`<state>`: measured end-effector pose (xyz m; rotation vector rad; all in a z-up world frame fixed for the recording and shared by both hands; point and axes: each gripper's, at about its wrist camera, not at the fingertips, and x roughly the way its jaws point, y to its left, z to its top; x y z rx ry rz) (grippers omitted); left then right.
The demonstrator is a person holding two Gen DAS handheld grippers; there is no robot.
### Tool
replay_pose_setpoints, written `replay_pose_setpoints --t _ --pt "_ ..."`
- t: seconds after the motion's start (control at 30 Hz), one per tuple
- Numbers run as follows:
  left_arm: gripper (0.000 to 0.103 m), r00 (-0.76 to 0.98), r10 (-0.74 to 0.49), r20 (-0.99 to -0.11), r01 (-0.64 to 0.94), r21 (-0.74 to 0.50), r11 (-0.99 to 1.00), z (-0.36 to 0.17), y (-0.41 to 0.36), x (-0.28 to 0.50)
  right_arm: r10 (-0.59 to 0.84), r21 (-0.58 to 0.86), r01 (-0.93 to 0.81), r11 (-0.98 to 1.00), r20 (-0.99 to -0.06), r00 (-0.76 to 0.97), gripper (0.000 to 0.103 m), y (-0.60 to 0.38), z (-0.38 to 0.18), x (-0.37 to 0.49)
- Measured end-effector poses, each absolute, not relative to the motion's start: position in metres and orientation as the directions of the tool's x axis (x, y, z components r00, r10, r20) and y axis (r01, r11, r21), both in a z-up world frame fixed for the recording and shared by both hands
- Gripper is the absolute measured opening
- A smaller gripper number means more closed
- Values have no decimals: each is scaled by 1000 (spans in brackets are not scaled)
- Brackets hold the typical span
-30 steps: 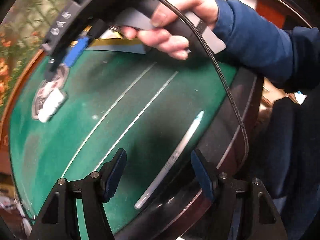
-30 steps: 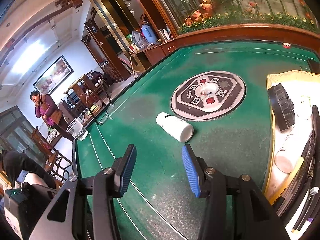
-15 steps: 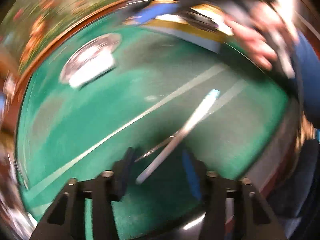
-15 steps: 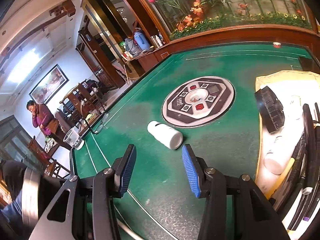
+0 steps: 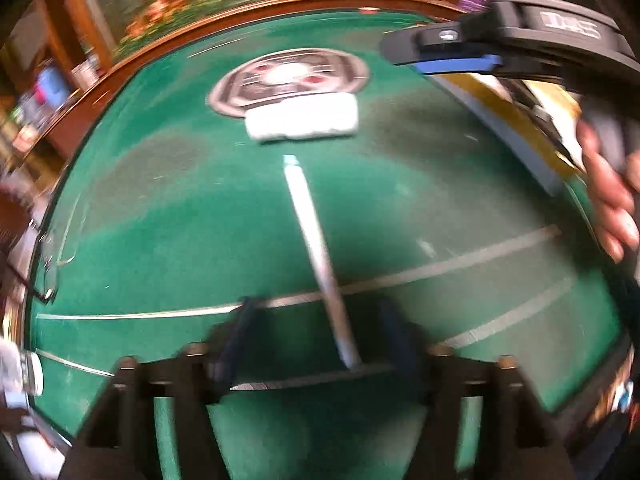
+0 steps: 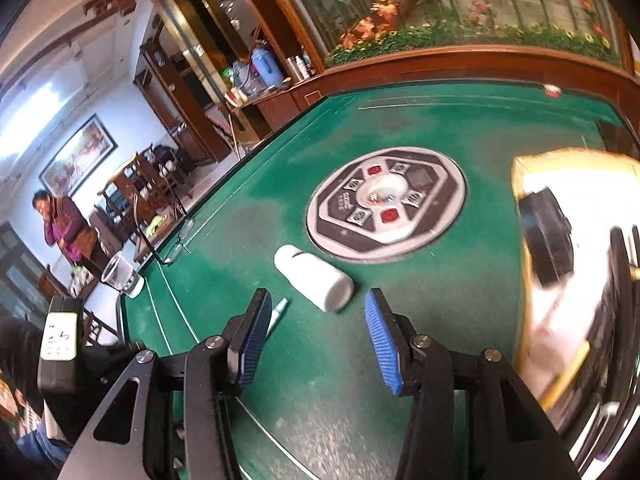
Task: Organize rigid objects
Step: 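Grasp the white pen with the left tool while the right grasps the white bottle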
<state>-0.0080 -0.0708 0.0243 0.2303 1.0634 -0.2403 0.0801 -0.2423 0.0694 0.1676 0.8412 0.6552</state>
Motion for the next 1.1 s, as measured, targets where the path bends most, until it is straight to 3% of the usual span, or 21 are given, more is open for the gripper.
replay_pose_setpoints --t 0.03,0.07,0.1,0.13,0.37,0.5,0.57,0.8,1.1 --pt "64 458 -108 -882 284 30 958 24 -68 -5 588 368 -479 797 -651 480 53 -235 70 85" --pt "47 453 -136 -881 277 -5 961 24 -66 -2 573 346 -485 803 -670 472 53 -227 69 90" --pt "17 466 -131 -875 268 -2 963 25 -66 -2 559 323 -493 808 -686 466 53 -219 68 95" --pt "9 474 -124 -872 263 5 965 25 -67 -4 545 302 -502 811 -702 459 53 -210 66 100" --pt "8 489 -150 -859 213 -49 976 28 -57 -12 459 176 -572 801 -794 399 53 -163 42 126" --pt "8 491 -155 -857 192 -67 979 29 -54 -11 425 128 -584 801 -809 407 36 -152 30 127" --pt "8 495 -163 -854 177 -84 981 28 -54 -7 421 118 -587 801 -809 411 35 -152 30 120" --pt "7 535 -206 -819 142 -153 978 38 -44 -3 502 227 -546 807 -750 430 35 -181 45 85" --pt "7 580 -202 -789 161 -132 978 53 -60 -4 568 312 -524 793 -689 450 35 -213 58 64"
